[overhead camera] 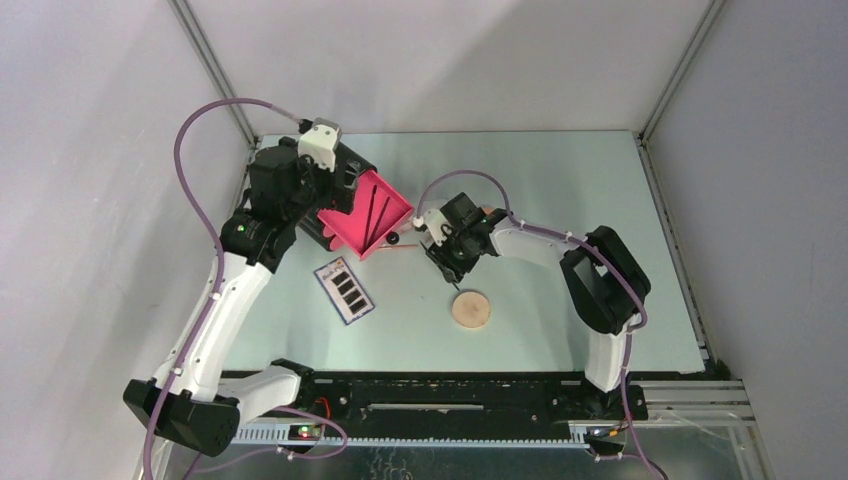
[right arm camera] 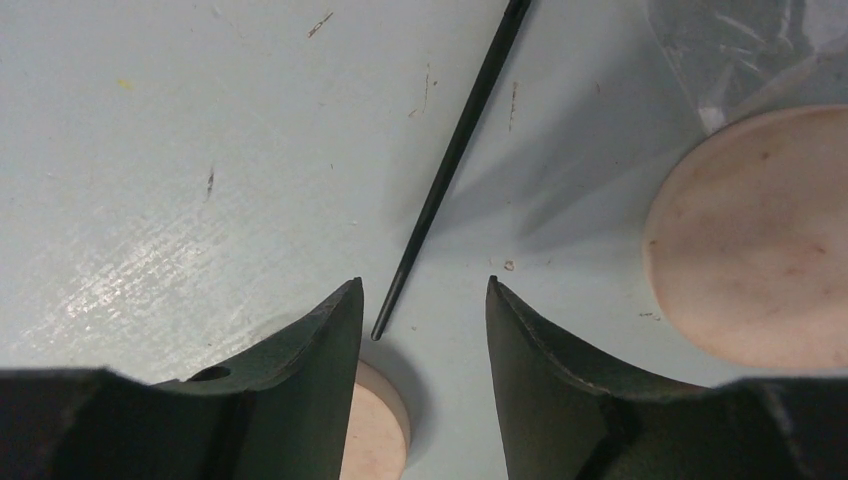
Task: Organize the makeup
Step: Pick up the makeup brush from the center of the board.
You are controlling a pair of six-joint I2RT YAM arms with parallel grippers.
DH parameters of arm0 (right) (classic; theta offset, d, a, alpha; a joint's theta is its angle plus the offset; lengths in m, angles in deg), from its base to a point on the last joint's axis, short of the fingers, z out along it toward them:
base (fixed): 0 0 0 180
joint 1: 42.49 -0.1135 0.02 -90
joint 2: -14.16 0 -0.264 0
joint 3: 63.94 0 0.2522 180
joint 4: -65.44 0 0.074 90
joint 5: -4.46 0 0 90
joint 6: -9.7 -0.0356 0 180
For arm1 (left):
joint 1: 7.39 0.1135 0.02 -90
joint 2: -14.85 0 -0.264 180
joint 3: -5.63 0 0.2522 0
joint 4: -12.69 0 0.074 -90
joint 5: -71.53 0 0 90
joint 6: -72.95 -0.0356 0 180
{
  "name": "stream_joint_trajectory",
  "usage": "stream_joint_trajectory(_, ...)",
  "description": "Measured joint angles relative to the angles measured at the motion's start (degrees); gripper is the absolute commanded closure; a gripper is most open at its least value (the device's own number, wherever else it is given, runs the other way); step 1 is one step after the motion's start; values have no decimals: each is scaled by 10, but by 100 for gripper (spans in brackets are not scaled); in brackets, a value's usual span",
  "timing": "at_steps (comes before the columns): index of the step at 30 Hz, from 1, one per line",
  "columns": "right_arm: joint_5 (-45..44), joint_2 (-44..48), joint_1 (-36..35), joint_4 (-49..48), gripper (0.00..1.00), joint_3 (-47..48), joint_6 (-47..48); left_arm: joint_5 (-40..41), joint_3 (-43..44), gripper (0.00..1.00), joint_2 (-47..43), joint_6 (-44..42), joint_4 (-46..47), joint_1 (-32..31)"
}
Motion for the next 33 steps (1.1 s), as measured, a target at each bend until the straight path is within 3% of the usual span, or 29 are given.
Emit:
stream_joint_trajectory(11, -11, -28, -6, -1, 52, 10, 0, 1, 0, 0, 0, 0, 4, 0)
stream_joint_trajectory(26, -27, -32, 2, 1, 99, 12, 3, 10, 0, 0, 0, 0, 4, 1)
stream_joint_trajectory(33, -23, -19, 32, 19, 100, 12, 31, 11, 0, 0, 0, 0, 4, 1)
